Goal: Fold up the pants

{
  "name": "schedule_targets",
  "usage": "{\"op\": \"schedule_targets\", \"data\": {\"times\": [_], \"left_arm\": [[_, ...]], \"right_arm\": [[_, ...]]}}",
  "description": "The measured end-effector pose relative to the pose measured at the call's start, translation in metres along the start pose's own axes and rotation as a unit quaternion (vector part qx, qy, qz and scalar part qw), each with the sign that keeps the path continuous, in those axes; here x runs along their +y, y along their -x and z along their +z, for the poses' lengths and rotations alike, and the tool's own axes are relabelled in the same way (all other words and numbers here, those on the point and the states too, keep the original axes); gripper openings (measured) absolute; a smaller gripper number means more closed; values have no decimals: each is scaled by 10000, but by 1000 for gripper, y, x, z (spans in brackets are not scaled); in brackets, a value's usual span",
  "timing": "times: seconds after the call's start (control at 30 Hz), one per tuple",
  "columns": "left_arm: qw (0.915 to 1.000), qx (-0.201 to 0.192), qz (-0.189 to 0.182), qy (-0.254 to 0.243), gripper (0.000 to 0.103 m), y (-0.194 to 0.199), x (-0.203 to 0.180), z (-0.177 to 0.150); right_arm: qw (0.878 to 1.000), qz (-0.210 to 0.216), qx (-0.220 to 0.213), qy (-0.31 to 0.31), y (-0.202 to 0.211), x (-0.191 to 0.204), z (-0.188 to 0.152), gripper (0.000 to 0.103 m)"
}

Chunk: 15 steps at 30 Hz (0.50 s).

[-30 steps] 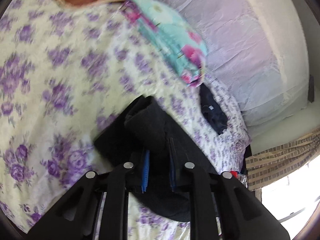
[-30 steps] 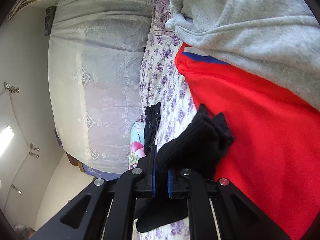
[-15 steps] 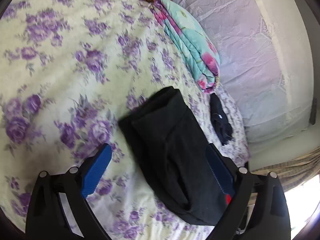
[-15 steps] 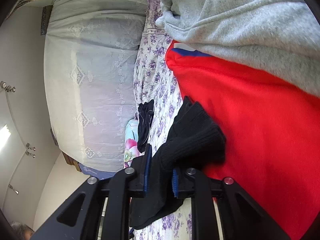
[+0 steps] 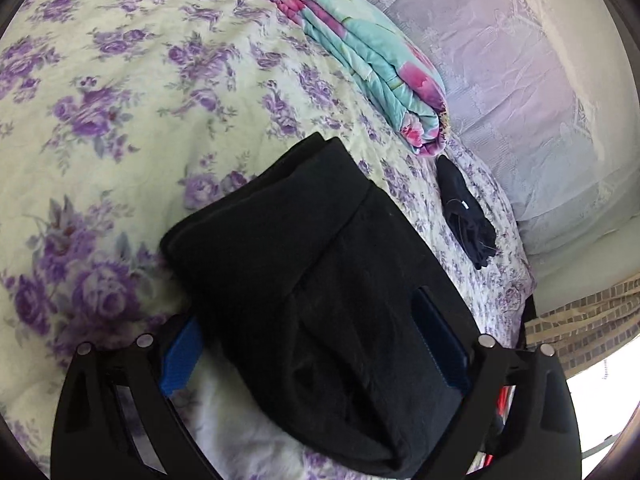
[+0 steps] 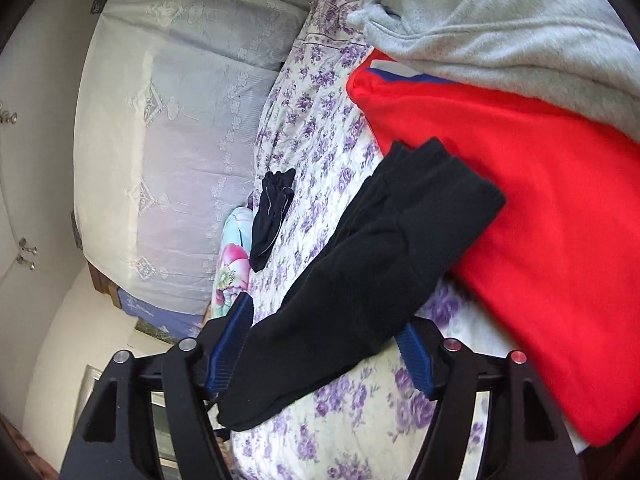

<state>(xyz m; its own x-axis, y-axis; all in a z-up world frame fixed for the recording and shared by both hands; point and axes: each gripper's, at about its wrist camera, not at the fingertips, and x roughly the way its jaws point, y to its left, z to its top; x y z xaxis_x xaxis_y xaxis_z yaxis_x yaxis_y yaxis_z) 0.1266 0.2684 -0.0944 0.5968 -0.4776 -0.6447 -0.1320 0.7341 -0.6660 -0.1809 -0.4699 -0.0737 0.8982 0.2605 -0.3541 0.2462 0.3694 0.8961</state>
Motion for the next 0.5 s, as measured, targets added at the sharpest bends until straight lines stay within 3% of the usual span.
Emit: {"op": "schedule_targets", "data": {"times": [0.07, 0.17, 0.3, 0.4, 0.43, 0.5], "left_arm": [[10000, -89, -34, 29, 90, 1, 0, -1], [9999, -115, 11, 103, 60, 2, 9, 1], [9988, -32, -357, 342, 52, 7, 26, 3], [9987, -23, -352, 358, 52, 7, 27, 3], [9988, -28, -346, 350, 53, 7, 27, 3], [9989, -67, -352, 307, 54, 6, 27, 2]], "right_arm": [[9999, -16, -36, -104, 4, -4, -3, 71], [9997, -67, 50, -243, 2, -15, -8, 71], [9993, -211, -86, -306, -8, -24, -7, 71], [9996, -206, -184, -92, -6, -13, -5, 69], [9994, -234, -239, 65, -2, -9, -4, 66], [9991, -238, -292, 191, 0, -7, 1, 42]]}}
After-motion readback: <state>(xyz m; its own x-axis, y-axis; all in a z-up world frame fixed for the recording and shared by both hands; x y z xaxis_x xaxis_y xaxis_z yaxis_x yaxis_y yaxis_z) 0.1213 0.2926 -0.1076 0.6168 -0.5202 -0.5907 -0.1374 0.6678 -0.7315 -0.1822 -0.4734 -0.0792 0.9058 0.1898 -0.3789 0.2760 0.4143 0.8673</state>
